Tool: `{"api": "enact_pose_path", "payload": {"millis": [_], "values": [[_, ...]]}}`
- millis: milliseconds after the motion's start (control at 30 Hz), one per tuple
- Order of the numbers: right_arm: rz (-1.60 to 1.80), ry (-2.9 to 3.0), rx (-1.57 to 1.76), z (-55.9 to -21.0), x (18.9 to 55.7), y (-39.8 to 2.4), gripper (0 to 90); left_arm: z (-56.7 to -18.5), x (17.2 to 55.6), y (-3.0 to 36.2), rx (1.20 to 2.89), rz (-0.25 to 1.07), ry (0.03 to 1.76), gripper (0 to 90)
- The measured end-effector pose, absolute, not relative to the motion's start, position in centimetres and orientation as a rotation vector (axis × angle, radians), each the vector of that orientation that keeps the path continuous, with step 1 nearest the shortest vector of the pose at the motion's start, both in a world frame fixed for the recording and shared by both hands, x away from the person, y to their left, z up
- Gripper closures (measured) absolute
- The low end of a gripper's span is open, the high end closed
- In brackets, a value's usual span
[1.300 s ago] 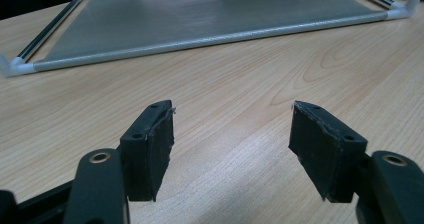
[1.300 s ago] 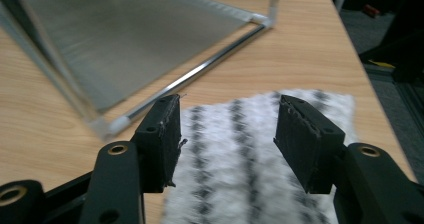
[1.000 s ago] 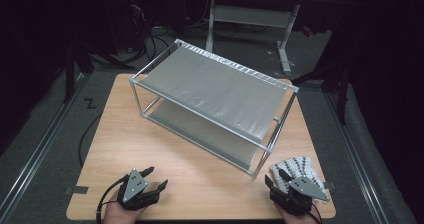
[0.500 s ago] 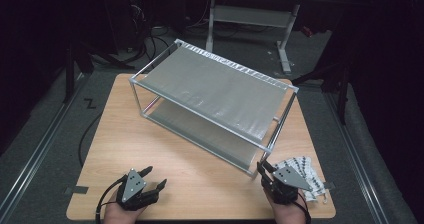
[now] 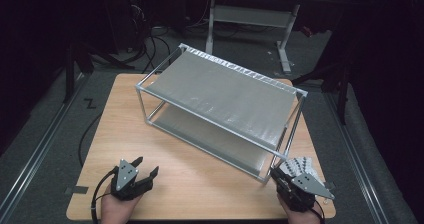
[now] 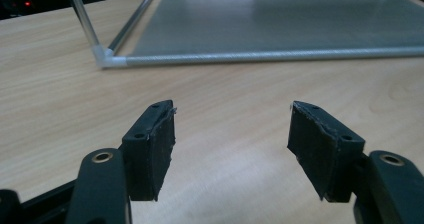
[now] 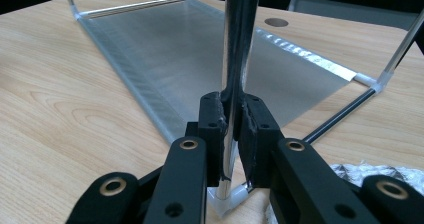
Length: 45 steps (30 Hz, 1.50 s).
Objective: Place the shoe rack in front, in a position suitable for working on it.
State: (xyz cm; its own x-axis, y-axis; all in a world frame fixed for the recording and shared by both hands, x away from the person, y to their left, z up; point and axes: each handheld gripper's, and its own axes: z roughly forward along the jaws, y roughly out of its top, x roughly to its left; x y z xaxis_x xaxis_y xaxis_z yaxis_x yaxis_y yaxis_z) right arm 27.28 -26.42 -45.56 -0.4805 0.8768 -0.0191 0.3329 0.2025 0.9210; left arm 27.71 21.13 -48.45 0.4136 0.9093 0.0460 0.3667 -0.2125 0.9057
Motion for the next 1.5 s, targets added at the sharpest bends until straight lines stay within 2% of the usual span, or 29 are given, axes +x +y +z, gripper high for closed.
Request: {"api": "enact_pose_path", "payload": {"millis": [233,400,867,1100,1267,1367,1500], "values": [[1.271,1.921,1.124,-45.6,27.5,-26.5,80.9,-47.1,32.6,21.5,1.763,0.858,1.174,38.3],[1.275,1.926,1.118,-45.6,27.6,-26.6,80.9,-45.7,35.8,21.8,1.782,0.907,1.176,44.0],[1.277,1.925,1.121,-45.6,27.7,-26.6,80.9,-45.2,42.4,24.3,1.714,0.930,1.342,43.6],[1.287,1.925,1.124,-45.7,27.8,-26.6,80.9,-44.5,44.6,24.1,1.756,0.942,1.354,48.7],[1.292,1.928,1.120,-45.7,27.9,-26.7,80.9,-43.8,45.4,23.7,1.741,0.956,1.366,53.0],[1.292,1.928,1.117,-45.7,27.8,-26.6,80.9,-43.4,45.4,23.7,1.705,0.978,1.368,60.3],[1.294,1.928,1.115,-45.8,27.9,-26.7,80.9,-43.1,45.6,23.5,1.740,1.039,1.364,72.8]]}}
